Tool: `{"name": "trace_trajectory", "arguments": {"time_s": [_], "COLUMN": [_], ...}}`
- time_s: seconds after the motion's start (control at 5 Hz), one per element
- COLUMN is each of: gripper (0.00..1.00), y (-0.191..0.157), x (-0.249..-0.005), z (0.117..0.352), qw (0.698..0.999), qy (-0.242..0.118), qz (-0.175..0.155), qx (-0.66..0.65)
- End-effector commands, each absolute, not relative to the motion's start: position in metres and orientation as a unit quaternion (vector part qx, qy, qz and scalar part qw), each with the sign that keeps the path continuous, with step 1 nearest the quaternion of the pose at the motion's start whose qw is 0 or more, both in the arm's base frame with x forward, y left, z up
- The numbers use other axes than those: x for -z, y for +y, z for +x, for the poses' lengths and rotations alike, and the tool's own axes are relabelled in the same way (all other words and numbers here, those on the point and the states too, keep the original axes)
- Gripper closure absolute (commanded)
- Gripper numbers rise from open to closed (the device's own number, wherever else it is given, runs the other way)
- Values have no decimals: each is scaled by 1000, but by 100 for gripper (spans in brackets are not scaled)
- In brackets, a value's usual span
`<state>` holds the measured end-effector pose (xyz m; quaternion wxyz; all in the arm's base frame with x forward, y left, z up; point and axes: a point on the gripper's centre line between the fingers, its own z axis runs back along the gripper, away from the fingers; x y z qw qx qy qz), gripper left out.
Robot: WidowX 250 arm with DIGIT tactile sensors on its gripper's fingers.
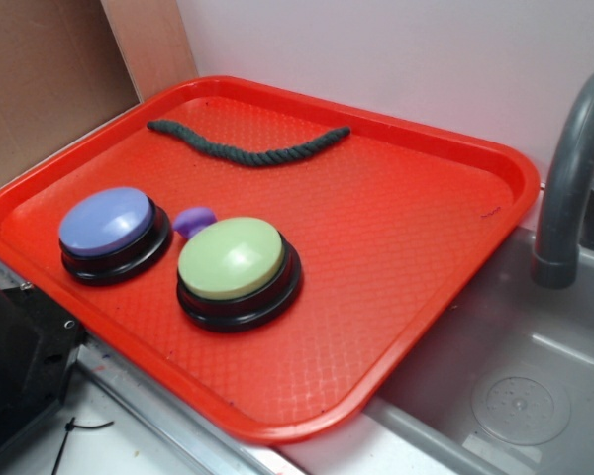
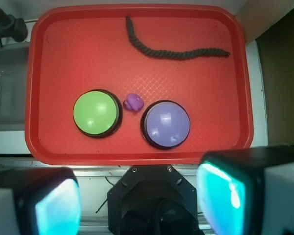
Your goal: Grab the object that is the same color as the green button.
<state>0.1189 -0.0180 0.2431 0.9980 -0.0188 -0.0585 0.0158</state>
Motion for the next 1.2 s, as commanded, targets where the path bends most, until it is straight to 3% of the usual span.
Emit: {"name": "trace_trajectory", "arguments": {"time_s": [0.0,0.4,0.6,0.8,1.0], "gripper": [0,0,0,0,0], "y": [-18,-1,13,17,13], "x": [-243,-216,-200,-177,-146], "z": [119,158,183,217,248], "qw": [998,984,966,935,893], "qy": [-58,-70,-60,-66,-93], "qz": [-19,-40,-70,-77,-57], "qx": [-16,-156,-242,-340,-437]}}
